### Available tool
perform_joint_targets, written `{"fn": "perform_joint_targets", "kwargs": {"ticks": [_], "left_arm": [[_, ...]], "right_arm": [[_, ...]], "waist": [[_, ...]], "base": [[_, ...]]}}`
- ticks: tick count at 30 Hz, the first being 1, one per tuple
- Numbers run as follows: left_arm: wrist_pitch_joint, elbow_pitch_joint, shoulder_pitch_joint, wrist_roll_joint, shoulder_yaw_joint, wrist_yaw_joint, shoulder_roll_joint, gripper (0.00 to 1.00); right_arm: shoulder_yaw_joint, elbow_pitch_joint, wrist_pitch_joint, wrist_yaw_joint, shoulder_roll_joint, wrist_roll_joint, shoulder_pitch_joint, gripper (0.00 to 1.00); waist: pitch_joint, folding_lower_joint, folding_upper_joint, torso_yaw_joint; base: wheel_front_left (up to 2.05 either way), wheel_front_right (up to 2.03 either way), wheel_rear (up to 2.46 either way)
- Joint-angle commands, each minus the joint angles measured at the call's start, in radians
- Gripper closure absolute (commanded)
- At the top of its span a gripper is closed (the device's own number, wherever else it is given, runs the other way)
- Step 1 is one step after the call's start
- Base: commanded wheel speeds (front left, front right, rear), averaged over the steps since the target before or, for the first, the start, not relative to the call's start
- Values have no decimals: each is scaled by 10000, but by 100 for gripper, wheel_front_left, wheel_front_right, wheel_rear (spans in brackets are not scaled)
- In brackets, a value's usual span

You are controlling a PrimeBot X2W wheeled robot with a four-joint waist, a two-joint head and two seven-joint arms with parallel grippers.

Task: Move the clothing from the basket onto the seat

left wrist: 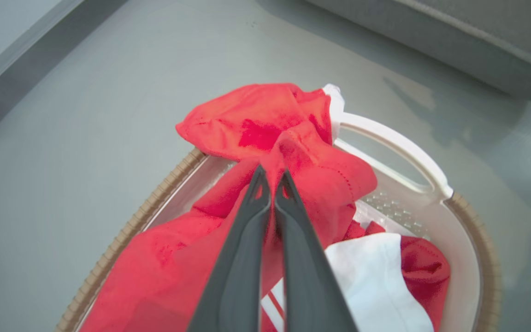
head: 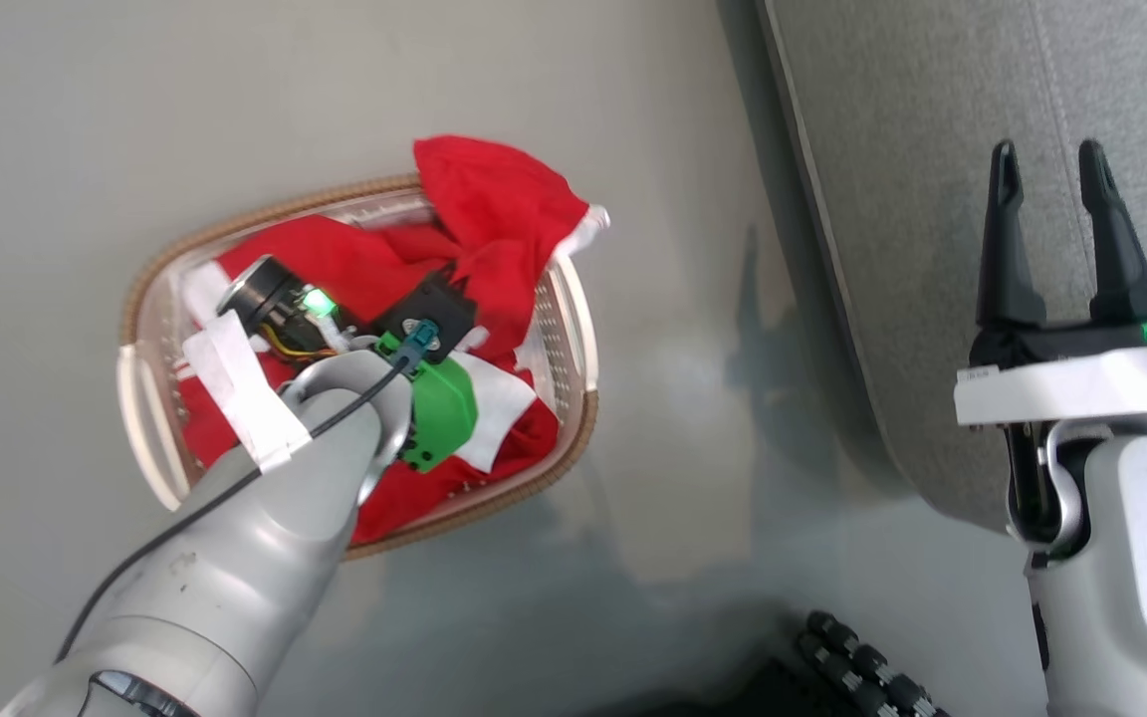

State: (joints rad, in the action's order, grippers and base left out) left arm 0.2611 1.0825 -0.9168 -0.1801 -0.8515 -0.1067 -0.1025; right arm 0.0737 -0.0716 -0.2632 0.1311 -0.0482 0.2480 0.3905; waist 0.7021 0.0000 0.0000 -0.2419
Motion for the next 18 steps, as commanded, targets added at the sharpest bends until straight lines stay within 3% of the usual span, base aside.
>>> {"fn": "perform_joint_targets", "kwargs": {"ticks": [1, 9, 18], "left_arm": [[49, -397, 271, -99, 65, -58, 35, 100], [49, -2334, 1213, -430, 384, -132, -257, 100], [49, -3678, 1441, -1081, 546, -229, -408, 100]], "right_arm": [[85, -107, -25, -6, -39, -181, -288, 0], [72, -540, -23, -8, -43, -747, -1366, 0], [-101, -844, -23, -8, -46, -933, -2519, 0]], "waist": [[-1415, 0, 0, 822], [-3764, 0, 0, 1508], [-5937, 0, 0, 1842]], "base": [[0, 0, 0], [0, 0, 0], [0, 0, 0]]}}
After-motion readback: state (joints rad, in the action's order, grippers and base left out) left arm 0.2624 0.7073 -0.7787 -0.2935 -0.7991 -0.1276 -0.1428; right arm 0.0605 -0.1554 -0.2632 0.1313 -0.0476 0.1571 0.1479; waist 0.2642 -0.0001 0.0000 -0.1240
